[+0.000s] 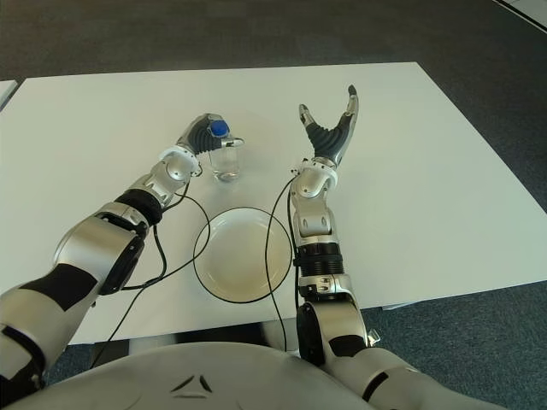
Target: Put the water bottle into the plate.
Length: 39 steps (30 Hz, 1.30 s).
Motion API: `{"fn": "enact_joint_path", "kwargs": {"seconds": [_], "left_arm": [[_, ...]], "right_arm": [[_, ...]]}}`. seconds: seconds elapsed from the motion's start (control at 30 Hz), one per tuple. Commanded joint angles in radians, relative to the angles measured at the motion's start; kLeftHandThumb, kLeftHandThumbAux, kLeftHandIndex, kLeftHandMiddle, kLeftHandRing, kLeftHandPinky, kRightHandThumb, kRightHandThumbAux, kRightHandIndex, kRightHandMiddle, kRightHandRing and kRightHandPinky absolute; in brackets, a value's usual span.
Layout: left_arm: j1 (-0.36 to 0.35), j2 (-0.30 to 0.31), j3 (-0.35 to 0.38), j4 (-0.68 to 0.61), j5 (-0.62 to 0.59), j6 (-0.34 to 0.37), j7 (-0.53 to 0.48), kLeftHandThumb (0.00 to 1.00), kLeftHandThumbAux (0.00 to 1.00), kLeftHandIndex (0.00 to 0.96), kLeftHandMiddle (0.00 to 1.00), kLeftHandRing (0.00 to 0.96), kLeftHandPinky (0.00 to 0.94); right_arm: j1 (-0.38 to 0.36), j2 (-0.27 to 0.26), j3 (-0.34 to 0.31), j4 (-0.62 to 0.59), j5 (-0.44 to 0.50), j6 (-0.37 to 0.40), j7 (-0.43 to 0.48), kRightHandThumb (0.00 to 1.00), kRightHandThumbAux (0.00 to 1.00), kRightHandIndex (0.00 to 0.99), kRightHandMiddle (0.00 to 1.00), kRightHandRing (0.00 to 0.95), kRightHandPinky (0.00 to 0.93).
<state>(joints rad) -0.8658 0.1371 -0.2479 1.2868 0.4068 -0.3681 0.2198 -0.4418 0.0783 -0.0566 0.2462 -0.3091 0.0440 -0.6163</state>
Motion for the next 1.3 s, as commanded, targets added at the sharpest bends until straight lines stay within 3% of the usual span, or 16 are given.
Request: {"fn": "enact_joint_path", "kwargs": {"seconds": [0.03, 0.7, 1.3], "left_arm": [[0.012, 0.006, 0.009, -0.001, -0.010, -0.009, -0.019, 0.749, 0.699, 0.442, 0.912, 0.892, 0.868], [0.001, 0.044, 0.056, -0.050, -0.043, -0.074, -0.025, 0.749, 0.699, 0.442, 0.911, 0.894, 0.874], [0.056, 0.084, 0.082, -0.264, -0.065, -0.177, -0.037, 0.749, 0.699, 0.442, 0.907, 0.894, 0.867]], "right_arm": [[0.013, 0.005, -0.003, 0.003, 0.007, -0.002, -0.001, 0.318, 0.783, 0.042, 0.000, 0.000, 0.000], [0.009, 0.009, -0.009, 0.004, 0.015, 0.003, 0.005, 0.318, 0.781, 0.053, 0.000, 0.000, 0.000], [0.007, 0.018, -0.007, 0.009, 0.011, -0.002, -0.004, 0.342, 0.786, 0.064, 0.000, 0.000, 0.000]]}}
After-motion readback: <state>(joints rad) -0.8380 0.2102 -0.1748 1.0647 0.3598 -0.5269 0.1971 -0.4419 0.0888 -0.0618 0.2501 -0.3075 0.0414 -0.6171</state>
